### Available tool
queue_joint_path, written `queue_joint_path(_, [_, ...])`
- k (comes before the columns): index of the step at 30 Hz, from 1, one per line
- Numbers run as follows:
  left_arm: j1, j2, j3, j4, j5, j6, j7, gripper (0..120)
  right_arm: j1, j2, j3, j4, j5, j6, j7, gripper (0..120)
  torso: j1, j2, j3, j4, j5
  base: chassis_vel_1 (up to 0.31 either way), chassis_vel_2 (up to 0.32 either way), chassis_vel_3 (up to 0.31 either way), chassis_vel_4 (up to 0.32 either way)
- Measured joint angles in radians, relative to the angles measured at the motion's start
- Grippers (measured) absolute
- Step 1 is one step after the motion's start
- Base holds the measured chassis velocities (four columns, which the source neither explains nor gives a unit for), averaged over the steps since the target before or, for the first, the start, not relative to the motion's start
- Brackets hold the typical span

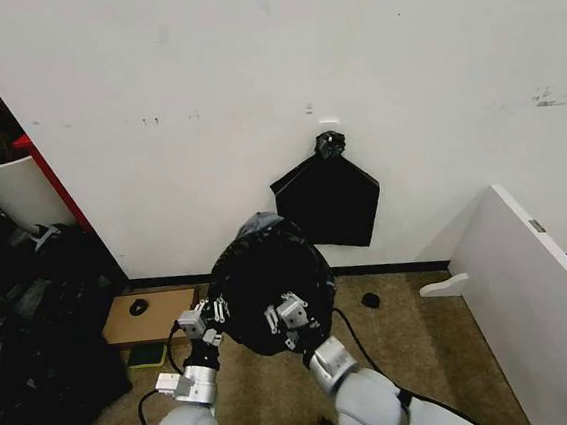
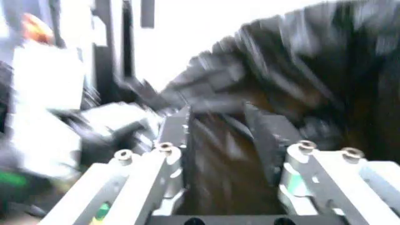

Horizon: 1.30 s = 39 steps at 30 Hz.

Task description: Place the garbage bag over the trash bin.

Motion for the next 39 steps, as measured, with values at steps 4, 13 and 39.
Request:
queue_joint_path(4, [-0.015, 0.0, -0.006, 0.0, -0.058, 0.031, 0.015, 3, -0.05, -0.019, 0.05, 0.054, 0.002, 0.096, -0.105, 49, 0.0, 0.0, 0.0, 0.0, 0.0001, 0.0, 0.0, 0.0, 0.0])
queue_joint_path(13, [-0.067, 0.007, -0.064, -0.022, -0.381, 0.184, 0.074, 3, -0.192, -0.079, 0.168, 0.16, -0.084, 0.283, -0.159, 81, 0.0, 0.0, 0.0, -0.0003, 0.0001, 0.0, 0.0, 0.0, 0.0])
queue_joint_path(39, [-0.009, 0.01, -0.084, -0.124, -0.509, 0.299, 0.032, 3, -0.306, -0.119, 0.148, 0.21, 0.303, 0.249, -0.066, 68, 0.0, 0.0, 0.0, 0.0001, 0.0, 0.0, 0.0, 0.0, 0.0])
